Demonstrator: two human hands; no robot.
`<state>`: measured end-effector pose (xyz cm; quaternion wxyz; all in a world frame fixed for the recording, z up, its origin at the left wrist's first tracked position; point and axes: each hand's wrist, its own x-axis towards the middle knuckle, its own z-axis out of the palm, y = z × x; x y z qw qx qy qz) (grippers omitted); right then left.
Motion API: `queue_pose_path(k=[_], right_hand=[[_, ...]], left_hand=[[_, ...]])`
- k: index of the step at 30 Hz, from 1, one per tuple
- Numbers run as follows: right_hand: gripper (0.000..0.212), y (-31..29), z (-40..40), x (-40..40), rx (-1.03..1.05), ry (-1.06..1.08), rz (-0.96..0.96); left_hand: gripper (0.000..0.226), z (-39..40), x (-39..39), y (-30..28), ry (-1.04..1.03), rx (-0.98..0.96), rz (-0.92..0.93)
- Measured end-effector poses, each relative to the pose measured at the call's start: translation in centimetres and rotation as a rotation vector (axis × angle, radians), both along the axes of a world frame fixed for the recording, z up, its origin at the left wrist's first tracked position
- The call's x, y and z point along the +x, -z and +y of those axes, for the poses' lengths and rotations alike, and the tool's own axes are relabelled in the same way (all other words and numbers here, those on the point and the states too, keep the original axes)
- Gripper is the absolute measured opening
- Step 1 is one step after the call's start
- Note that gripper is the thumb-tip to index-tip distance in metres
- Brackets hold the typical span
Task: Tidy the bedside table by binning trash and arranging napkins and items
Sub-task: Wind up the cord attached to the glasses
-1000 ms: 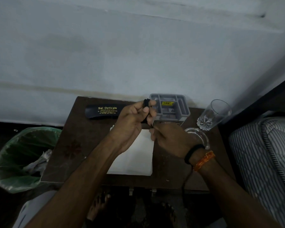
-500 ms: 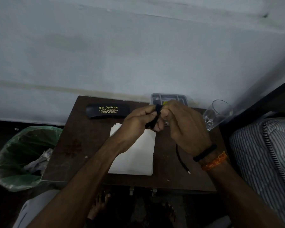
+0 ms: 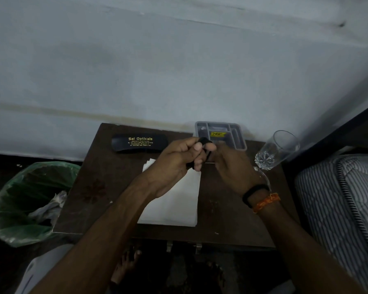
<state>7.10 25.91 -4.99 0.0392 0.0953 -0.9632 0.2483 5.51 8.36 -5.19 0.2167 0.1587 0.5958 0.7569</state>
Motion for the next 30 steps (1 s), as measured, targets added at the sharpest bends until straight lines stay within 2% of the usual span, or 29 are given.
queue_pose_path(k=[5, 12, 15, 17, 20, 23, 25, 28, 30], right_hand=[[0.013, 0.8, -2.0, 1.2, 0.137, -0.114, -0.147], [0.025, -0.3, -3.0, 2.1, 0.285, -0.185, -0.124], [0.029, -0.6, -3.5, 2.7, 0.316, -0.195, -0.113], [0.032, -0.8, -3.8, 3.0, 0.334, -0.204, -0.091], [0.026, -1.0, -3.7, 3.1, 0.363, -0.202, -0.109], [0.022, -1.1, -3.5, 3.0, 0.375, -0.207, -0.154], [0.022, -1.1, -3.7, 3.2, 0.383, -0.23, -0.156], [0.021, -1.2, -3.7, 3.5, 0.393, -0.25, -0.094], [0.019, -1.3, -3.6, 3.6, 0.394, -0.279, -0.082]], left_hand=[[0.03, 0.0, -0.4, 0.5, -0.077, 0.016, -0.055], [0.024, 0.3, -0.4, 0.9, -0.181, -0.094, 0.015], [0.025, 0.5, -0.5, 1.0, -0.235, -0.104, -0.02], [0.027, 0.5, -0.7, 1.0, -0.283, -0.004, -0.126], [0.03, -0.5, -1.3, 0.7, -0.296, 0.267, -0.347], [0.029, -1.2, -1.4, 0.4, -0.253, 0.341, -0.383], [0.029, -1.0, -1.2, 0.3, -0.259, 0.223, -0.335], [0.027, 0.0, -0.6, 0.4, -0.227, -0.133, -0.1], [0.026, 0.5, -0.4, 0.5, -0.18, -0.243, -0.007]])
